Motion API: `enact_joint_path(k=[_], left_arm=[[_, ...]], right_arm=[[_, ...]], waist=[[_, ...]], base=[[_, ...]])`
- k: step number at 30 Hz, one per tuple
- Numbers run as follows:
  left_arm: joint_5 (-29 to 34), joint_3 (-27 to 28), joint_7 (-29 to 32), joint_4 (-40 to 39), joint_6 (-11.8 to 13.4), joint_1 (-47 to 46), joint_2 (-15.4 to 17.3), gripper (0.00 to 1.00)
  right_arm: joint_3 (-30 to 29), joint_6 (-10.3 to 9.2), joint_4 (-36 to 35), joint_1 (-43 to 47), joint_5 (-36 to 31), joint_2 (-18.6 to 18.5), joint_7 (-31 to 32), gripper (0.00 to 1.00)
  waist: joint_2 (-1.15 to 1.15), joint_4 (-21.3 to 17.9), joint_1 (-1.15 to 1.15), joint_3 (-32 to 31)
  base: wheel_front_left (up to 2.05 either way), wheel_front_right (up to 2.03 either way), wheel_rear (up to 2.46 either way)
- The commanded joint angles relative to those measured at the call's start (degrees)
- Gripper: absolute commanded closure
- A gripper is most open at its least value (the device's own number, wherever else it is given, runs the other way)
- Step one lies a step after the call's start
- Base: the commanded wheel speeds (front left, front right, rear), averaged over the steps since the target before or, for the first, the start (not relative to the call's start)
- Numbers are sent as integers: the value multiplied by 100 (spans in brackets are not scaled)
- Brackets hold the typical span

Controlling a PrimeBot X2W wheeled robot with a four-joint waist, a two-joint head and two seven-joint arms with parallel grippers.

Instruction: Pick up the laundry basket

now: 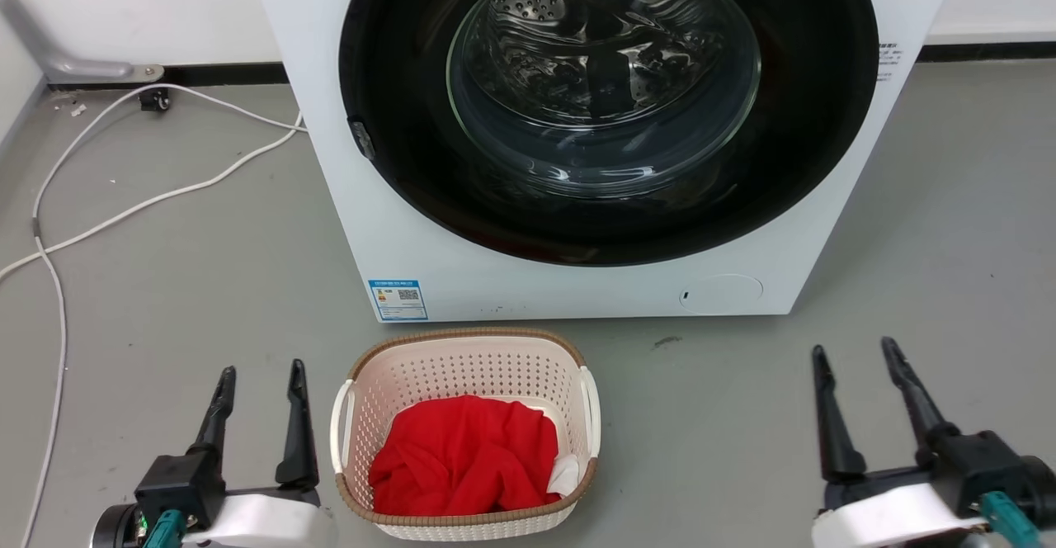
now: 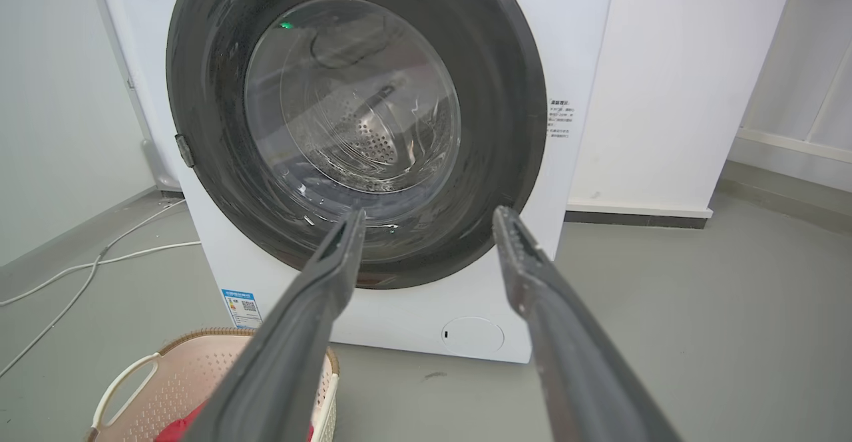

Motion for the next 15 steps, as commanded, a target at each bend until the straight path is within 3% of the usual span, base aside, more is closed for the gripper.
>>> enact_joint_path(k=[1, 7, 15], left_arm=[[7, 31, -23, 37, -1, -46, 15, 0], [193, 294, -22, 500, -141, -484, 49, 0], [243, 441, -22, 1600, -265, -1627, 517, 0]], right_arm=[[75, -2, 31, -83, 16, -10, -12, 0], [553, -2, 426, -561, -44, -10, -12, 0], [1247, -3, 1418, -1731, -299, -9, -12, 0]], waist=[[0, -27, 0, 34], [0, -48, 0, 331], [0, -44, 0, 1263]], base=[[0, 0, 0], [0, 0, 0], [0, 0, 0]])
